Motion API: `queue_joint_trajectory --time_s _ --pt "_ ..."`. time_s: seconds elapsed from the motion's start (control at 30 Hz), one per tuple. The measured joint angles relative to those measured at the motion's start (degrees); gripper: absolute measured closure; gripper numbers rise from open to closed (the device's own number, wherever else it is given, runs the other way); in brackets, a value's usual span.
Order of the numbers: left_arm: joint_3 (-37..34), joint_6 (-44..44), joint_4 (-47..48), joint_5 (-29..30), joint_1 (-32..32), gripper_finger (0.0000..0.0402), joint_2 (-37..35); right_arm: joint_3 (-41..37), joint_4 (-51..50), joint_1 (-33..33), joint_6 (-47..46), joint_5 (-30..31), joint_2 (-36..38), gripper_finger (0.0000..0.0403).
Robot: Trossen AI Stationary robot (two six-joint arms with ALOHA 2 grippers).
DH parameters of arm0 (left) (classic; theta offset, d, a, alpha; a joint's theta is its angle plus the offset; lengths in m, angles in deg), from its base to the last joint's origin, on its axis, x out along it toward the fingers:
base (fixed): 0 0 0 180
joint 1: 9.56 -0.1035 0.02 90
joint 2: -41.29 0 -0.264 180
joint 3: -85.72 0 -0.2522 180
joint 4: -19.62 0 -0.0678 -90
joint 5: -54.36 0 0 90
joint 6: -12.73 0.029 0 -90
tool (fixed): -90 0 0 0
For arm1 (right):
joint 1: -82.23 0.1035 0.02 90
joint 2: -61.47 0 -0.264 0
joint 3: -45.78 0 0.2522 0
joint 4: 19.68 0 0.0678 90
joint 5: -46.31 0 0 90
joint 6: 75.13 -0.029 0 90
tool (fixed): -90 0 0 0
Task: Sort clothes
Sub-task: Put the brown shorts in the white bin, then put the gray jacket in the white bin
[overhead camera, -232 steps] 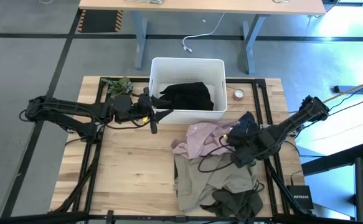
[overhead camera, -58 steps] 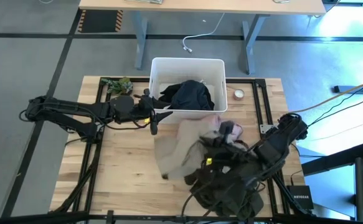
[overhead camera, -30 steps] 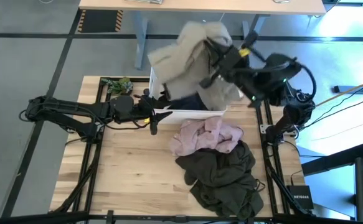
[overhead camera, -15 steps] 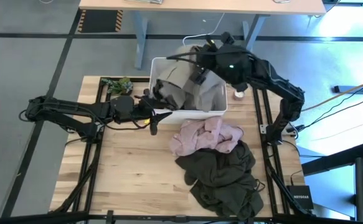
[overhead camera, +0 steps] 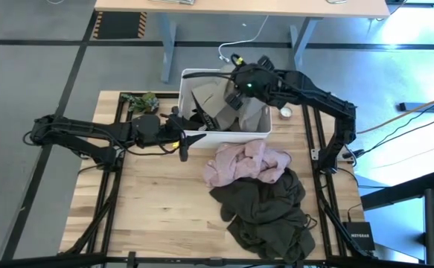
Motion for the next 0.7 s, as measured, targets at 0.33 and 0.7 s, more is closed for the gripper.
queue_joint_trajectory --time_s 0.33,0.7 --pt "0.0 -1.9 1.6 -0.5 0.0 0.0237 0.0 5.4 -5.3 1.0 -1.8 -1.5 1.1 0.0207" --pt "0.0 -1.8 1.4 -0.5 0.0 0.0237 0.0 8.8 -12.1 11.2 -5.0 -14.0 5.4 0.0169"
